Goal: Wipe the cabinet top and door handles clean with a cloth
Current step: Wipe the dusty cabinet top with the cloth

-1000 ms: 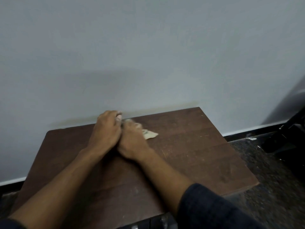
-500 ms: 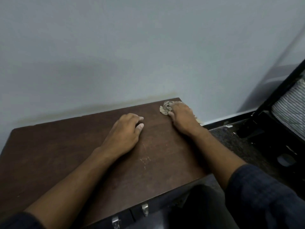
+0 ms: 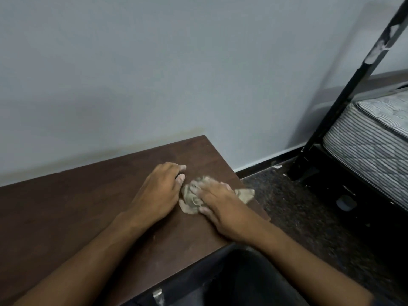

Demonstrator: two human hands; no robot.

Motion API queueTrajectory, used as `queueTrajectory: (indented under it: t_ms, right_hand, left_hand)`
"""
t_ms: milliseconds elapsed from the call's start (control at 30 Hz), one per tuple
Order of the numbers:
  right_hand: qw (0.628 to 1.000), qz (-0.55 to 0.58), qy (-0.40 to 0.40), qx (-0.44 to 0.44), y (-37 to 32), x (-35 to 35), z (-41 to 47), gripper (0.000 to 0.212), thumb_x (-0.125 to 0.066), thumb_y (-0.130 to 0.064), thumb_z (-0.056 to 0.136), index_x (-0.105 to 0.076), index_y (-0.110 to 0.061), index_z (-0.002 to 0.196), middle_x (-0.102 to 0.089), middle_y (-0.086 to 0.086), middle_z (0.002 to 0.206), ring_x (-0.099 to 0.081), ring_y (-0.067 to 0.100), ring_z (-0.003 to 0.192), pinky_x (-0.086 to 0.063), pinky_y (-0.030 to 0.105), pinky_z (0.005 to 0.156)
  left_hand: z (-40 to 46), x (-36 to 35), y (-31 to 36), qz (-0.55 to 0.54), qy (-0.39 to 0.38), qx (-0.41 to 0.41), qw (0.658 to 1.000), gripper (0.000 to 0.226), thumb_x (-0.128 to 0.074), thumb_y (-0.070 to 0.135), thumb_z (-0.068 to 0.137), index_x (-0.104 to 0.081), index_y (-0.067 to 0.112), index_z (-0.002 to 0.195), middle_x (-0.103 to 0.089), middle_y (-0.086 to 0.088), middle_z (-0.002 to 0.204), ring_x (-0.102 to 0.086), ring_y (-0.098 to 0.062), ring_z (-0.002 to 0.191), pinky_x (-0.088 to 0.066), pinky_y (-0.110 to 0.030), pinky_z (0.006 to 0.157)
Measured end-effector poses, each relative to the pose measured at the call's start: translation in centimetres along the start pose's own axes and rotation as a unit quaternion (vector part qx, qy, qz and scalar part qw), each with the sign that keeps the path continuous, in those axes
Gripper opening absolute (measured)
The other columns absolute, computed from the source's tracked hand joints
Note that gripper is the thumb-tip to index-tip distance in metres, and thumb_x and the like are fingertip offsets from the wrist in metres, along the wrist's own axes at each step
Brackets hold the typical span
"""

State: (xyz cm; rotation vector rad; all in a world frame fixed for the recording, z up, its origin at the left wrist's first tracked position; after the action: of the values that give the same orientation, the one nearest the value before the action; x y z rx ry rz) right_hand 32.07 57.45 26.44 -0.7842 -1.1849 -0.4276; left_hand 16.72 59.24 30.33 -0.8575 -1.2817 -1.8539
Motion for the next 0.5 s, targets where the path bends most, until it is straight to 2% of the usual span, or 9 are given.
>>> queueTrajectory:
  t_ms: [67, 200, 300, 500]
  right_hand:
    - [1.0, -0.016, 0.012, 0.01, 1.5, 0.8, -1.2, 0.051, -0.035, -0.04, 0.102, -0.045, -0.017, 0.147, -0.046, 0.004, 0.152, -0.034, 0.023, 0.146, -0.026, 0.041, 0.121]
    - [0.996, -0.026, 0.028, -0.075, 6.9, 1.3, 4.1, 0.047, -0.039, -0.035, 0.101, -0.047, -0.013, 0.142, -0.048, 0.008, 0.146, -0.041, 0.028, 0.138, -0.035, 0.05, 0.115]
    - [0.993, -0.014, 0.032, -0.11, 8.7, 1.1, 10.1, 0.044, -0.045, -0.029, 0.103, -0.045, -0.012, 0.144, -0.043, 0.01, 0.152, -0.034, 0.03, 0.144, -0.03, 0.053, 0.117]
    - [0.987, -0.027, -0.006, -0.159, 10.3, 0.9, 16.7, 0.047, -0.04, -0.032, 0.106, -0.038, -0.013, 0.149, -0.035, 0.011, 0.157, -0.028, 0.032, 0.145, -0.024, 0.052, 0.12]
  left_hand:
    - [0.1, -0.4, 0.3, 0.004, -0.009, -0.007, 1.0, 0.033, -0.046, 0.027, 0.101, -0.059, 0.019, 0.13, -0.06, 0.007, 0.127, -0.051, -0.012, 0.119, -0.034, -0.022, 0.1]
    - [0.5, -0.6, 0.4, 0.008, -0.014, 0.001, 1.0, 0.034, -0.046, 0.029, 0.101, -0.057, 0.021, 0.133, -0.058, 0.008, 0.129, -0.049, -0.011, 0.121, -0.036, -0.024, 0.101]
    - [0.9, -0.5, 0.5, 0.015, -0.021, 0.012, 1.0, 0.036, -0.045, 0.03, 0.102, -0.055, 0.021, 0.135, -0.056, 0.008, 0.132, -0.047, -0.01, 0.123, -0.035, -0.024, 0.102]
    - [0.7, 0.0, -1.0, 0.027, -0.035, 0.035, 0.998, 0.038, -0.045, 0.032, 0.102, -0.052, 0.02, 0.137, -0.054, 0.008, 0.134, -0.046, -0.011, 0.124, -0.036, -0.026, 0.103]
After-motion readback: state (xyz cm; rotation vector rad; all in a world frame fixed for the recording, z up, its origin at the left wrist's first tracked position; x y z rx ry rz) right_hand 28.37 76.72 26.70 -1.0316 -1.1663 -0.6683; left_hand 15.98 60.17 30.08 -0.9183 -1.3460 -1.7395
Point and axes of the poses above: each hand's wrist, its own z-axis towards the middle knuckle, its own x-axis out of the back of the hand, y = z × x, the point moved 8 cm from there along z, towards the middle knuckle
